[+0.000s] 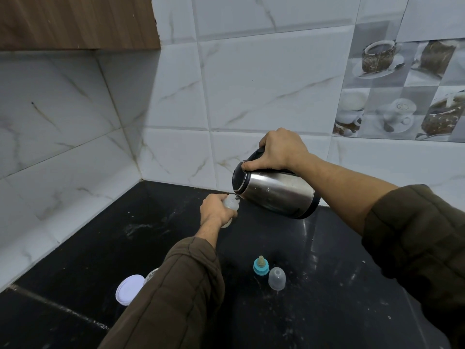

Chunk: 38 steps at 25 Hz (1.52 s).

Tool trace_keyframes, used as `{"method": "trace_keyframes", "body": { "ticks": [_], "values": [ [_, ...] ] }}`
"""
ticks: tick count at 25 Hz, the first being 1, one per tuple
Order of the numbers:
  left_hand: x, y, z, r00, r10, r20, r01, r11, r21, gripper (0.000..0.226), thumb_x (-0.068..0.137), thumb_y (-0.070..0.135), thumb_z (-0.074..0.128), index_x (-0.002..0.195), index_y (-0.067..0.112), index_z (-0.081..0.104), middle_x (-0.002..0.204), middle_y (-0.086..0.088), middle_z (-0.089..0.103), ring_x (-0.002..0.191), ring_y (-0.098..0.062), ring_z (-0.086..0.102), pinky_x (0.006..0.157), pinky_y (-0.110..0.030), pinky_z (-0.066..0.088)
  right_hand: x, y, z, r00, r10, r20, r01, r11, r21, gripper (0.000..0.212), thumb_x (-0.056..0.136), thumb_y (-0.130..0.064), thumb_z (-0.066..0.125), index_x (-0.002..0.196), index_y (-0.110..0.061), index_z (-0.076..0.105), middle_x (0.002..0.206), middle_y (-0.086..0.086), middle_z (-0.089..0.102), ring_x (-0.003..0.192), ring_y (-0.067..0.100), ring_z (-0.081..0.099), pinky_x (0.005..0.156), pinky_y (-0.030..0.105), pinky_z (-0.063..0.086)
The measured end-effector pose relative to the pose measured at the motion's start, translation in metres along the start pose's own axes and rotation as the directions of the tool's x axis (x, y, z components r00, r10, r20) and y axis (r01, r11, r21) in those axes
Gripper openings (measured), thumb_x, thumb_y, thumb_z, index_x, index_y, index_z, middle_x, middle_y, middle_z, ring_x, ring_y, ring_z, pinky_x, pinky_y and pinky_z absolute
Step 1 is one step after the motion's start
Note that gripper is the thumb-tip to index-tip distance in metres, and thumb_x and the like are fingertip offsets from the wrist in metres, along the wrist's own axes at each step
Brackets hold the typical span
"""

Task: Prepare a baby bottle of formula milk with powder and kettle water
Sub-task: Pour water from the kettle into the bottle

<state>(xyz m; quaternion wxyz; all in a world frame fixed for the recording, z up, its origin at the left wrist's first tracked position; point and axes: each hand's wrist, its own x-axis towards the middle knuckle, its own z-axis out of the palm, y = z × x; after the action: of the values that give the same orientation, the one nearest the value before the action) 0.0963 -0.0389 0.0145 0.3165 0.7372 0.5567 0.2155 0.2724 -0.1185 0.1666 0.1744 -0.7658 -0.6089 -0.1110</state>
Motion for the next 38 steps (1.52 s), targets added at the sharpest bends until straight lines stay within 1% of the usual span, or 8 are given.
{"method": "trace_keyframes", "body": {
  "ticks": [6, 11, 13, 26, 30, 35, 38],
  "values": [
    [0.0002, 0.0007, -0.0001, 1.000, -0.003, 0.000, 0.003, 1.000, -0.007, 0.061, 0.073, 0.019, 0.091, 0.129, 0.025, 0.069, 0.123, -0.003, 0.070, 0.117, -0.023, 0.062, 0.100, -0.042, 0.050, 0.0002, -0.0005, -0.0009, 1.000, -0.007, -0.008, 0.007, 1.000, -0.007, 0.076, 0.058, -0.083, 0.074, 0.054, -0.015, 0.038, 0.049, 0.001, 0.045, 0.054, 0.022, 0.047, 0.051, 0.030, 0.035],
    [0.0005, -0.0006, -0.0008, 1.000, 0.010, 0.000, -0.010, 1.000, 0.007, 0.057, 0.071, 0.021, 0.091, 0.124, 0.027, 0.072, 0.118, -0.002, 0.073, 0.112, -0.022, 0.064, 0.098, -0.041, 0.053, 0.0006, -0.0011, 0.0004, 1.000, -0.011, 0.000, 0.011, 1.000, -0.005, 0.076, 0.057, -0.082, 0.074, 0.053, -0.015, 0.036, 0.048, 0.001, 0.042, 0.055, 0.023, 0.046, 0.051, 0.030, 0.035],
    [0.0006, -0.0008, -0.0005, 1.000, 0.011, 0.004, -0.011, 1.000, 0.010, 0.057, 0.072, 0.021, 0.091, 0.125, 0.027, 0.072, 0.118, -0.002, 0.072, 0.113, -0.022, 0.063, 0.098, -0.041, 0.053, 0.0008, -0.0017, 0.0001, 1.000, -0.014, 0.002, 0.014, 1.000, -0.004, 0.076, 0.057, -0.081, 0.074, 0.053, -0.015, 0.036, 0.048, 0.001, 0.041, 0.055, 0.023, 0.046, 0.051, 0.030, 0.035],
    [-0.0003, -0.0008, -0.0009, 1.000, 0.008, -0.007, -0.008, 1.000, 0.002, 0.058, 0.071, 0.022, 0.091, 0.126, 0.027, 0.072, 0.118, -0.001, 0.072, 0.112, -0.022, 0.064, 0.098, -0.040, 0.052, 0.0015, -0.0023, -0.0006, 1.000, -0.012, 0.001, 0.012, 1.000, -0.003, 0.075, 0.057, -0.083, 0.072, 0.053, -0.015, 0.041, 0.050, 0.002, 0.048, 0.058, 0.023, 0.052, 0.052, 0.031, 0.034],
    [-0.0008, -0.0007, -0.0013, 1.000, 0.005, -0.008, -0.005, 1.000, 0.008, 0.058, 0.072, 0.022, 0.091, 0.126, 0.027, 0.072, 0.118, -0.002, 0.072, 0.113, -0.022, 0.063, 0.098, -0.040, 0.052, 0.0015, -0.0018, 0.0007, 1.000, -0.009, 0.003, 0.009, 1.000, -0.006, 0.074, 0.057, -0.083, 0.072, 0.053, -0.015, 0.045, 0.052, 0.002, 0.051, 0.061, 0.024, 0.055, 0.053, 0.031, 0.037],
    [-0.0009, -0.0001, -0.0005, 1.000, 0.005, -0.001, -0.005, 1.000, 0.006, 0.059, 0.073, 0.020, 0.090, 0.129, 0.025, 0.070, 0.121, -0.003, 0.071, 0.115, -0.023, 0.062, 0.100, -0.041, 0.051, 0.0011, -0.0017, -0.0005, 1.000, -0.007, 0.005, 0.007, 1.000, -0.005, 0.073, 0.057, -0.082, 0.073, 0.053, -0.015, 0.043, 0.051, 0.002, 0.050, 0.060, 0.023, 0.052, 0.053, 0.031, 0.037],
    [-0.0009, 0.0002, -0.0001, 1.000, 0.012, -0.005, -0.012, 1.000, 0.014, 0.057, 0.072, 0.021, 0.091, 0.125, 0.026, 0.072, 0.118, -0.002, 0.072, 0.112, -0.022, 0.063, 0.097, -0.040, 0.052, 0.0008, -0.0022, -0.0019, 1.000, -0.002, 0.011, 0.002, 1.000, -0.009, 0.074, 0.057, -0.082, 0.073, 0.054, -0.015, 0.042, 0.052, 0.002, 0.049, 0.059, 0.023, 0.052, 0.053, 0.031, 0.037]
  ]
}}
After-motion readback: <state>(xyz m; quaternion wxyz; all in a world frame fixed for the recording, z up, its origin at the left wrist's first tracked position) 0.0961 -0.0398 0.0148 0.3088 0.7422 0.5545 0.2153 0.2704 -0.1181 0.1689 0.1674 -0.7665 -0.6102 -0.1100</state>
